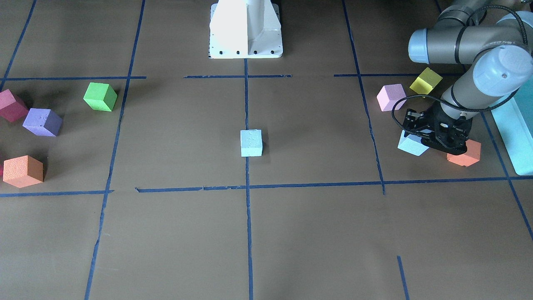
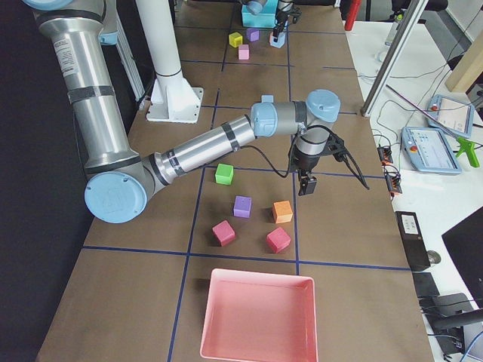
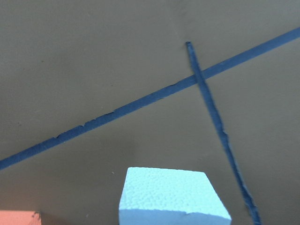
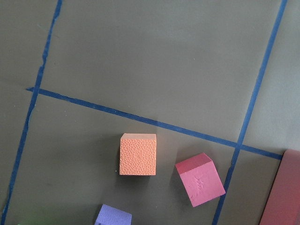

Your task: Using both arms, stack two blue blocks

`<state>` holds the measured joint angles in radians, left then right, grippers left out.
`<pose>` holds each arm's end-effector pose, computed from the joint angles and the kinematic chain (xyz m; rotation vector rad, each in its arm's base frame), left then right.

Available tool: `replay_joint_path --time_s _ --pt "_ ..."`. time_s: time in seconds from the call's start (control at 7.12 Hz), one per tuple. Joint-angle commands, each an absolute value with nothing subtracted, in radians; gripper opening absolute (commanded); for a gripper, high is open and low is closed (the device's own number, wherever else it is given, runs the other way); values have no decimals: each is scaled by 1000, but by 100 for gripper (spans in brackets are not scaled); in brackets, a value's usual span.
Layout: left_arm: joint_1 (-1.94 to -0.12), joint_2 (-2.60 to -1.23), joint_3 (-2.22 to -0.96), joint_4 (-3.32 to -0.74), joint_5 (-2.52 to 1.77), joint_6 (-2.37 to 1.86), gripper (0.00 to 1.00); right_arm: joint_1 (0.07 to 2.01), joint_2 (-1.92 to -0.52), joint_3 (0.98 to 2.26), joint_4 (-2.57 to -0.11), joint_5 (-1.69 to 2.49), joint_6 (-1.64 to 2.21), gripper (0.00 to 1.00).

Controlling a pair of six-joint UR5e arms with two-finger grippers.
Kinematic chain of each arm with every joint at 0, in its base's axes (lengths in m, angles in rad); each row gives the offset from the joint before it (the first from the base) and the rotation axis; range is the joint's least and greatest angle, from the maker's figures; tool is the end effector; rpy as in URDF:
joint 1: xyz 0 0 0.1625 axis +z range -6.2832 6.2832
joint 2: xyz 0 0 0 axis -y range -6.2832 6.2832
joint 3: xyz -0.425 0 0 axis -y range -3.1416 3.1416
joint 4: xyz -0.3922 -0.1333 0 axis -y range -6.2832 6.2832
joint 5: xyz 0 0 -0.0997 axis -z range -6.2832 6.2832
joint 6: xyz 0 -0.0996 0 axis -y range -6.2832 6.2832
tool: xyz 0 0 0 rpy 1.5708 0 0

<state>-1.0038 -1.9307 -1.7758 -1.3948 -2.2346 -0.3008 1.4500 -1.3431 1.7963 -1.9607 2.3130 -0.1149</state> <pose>0.2632 -0.5472 0.3851 0.0646 0.7563 0.3824 -0.0011 -0.5566 0.4718 0.0583 -0.7441 -0.2482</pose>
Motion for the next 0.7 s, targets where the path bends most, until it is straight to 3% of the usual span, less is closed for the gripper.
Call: replay_joint_path --time_s 0.0,0.28,0.56 --pt "-996 -2070 -1802 -1243 -2233 -415 3 1515 -1455 1772 -1938 2385 -106 100" --pt "-953 -2162 -1778 -1236 -2238 -532 3 1551 -1601 1644 -1577 2447 -97 100" --pt "-876 -2251 -1758 -1238 -2232 -682 3 1595 -1614 1592 -1493 2442 -81 100"
